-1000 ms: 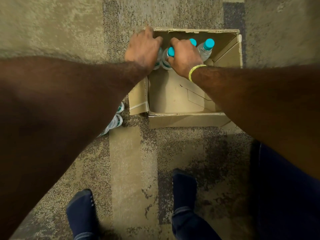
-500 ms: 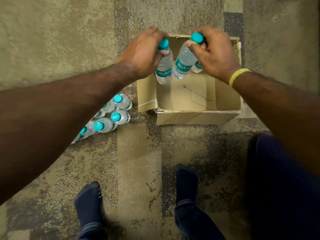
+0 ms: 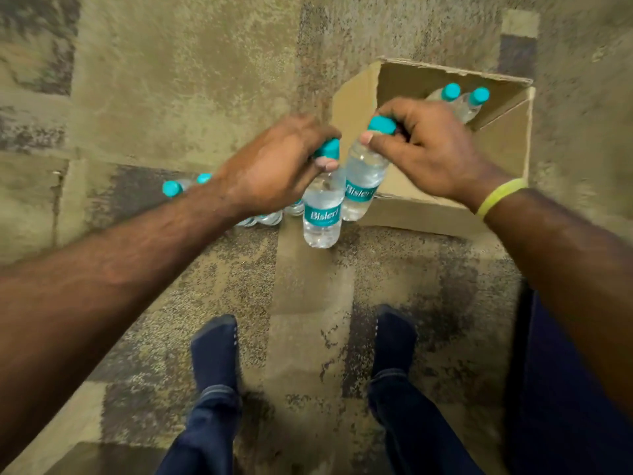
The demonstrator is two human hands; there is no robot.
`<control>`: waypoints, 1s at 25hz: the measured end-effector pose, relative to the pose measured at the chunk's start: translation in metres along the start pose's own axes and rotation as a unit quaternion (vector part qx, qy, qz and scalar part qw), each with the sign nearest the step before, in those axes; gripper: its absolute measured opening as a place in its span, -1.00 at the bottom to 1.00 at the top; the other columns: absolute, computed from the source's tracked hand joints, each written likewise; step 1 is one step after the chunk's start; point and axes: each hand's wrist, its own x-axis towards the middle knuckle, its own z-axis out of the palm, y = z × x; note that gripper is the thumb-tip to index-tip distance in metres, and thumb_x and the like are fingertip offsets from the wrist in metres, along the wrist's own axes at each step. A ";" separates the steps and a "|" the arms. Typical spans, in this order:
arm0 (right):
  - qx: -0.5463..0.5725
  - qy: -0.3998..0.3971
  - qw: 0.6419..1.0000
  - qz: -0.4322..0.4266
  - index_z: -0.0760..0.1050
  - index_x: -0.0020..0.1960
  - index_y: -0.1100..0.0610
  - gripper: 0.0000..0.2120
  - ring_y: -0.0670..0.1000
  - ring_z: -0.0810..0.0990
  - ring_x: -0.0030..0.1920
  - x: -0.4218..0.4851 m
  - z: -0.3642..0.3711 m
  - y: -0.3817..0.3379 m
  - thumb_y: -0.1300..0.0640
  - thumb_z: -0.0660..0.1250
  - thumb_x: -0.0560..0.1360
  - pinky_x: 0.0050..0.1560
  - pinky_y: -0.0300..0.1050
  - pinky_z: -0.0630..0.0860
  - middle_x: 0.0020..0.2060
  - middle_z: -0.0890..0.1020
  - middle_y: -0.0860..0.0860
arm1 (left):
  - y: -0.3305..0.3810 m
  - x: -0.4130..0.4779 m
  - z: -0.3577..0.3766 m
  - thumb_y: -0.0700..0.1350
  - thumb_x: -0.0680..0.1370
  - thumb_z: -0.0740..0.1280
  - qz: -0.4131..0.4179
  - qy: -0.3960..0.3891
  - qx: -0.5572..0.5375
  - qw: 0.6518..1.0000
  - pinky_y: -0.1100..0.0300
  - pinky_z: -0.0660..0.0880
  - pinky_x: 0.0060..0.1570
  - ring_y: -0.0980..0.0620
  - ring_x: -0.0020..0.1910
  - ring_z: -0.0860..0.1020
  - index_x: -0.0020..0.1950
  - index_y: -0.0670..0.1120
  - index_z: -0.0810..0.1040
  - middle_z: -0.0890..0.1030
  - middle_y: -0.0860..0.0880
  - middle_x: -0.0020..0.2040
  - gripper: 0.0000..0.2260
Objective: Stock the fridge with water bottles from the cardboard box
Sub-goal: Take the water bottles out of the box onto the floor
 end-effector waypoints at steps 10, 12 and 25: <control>-0.058 -0.116 0.991 0.028 0.43 -0.08 0.13 -0.74 0.10 0.48 -0.21 -0.036 0.162 -0.008 -0.07 0.26 0.57 -0.24 -0.02 0.36 -0.23 0.50 0.04 | -0.059 -0.136 0.064 -0.08 0.55 0.37 -0.233 -0.065 -0.008 0.970 0.02 0.36 0.17 -0.19 0.17 0.48 0.28 -0.20 0.49 0.55 -0.20 0.15 -0.66; -0.076 -0.116 0.989 0.043 0.41 -0.07 0.12 -0.75 0.14 0.51 -0.17 -0.035 0.178 -0.006 -0.07 0.25 0.57 -0.22 -0.02 0.36 -0.17 0.55 0.11 | -0.064 -0.141 0.074 -0.09 0.55 0.37 -0.271 -0.049 -0.012 0.961 0.02 0.36 0.20 -0.17 0.20 0.46 0.30 -0.19 0.48 0.53 -0.19 0.18 -0.64; -0.140 -0.079 0.985 0.061 0.43 0.12 0.13 -0.75 0.17 0.56 0.01 -0.020 0.223 0.002 -0.02 0.27 0.57 -0.05 0.02 0.46 0.04 0.60 0.15 | -0.062 -0.140 0.104 -0.20 0.57 0.33 -0.294 -0.027 0.021 0.955 0.04 0.40 0.28 -0.11 0.28 0.47 0.41 -0.17 0.41 0.47 -0.12 0.32 -0.59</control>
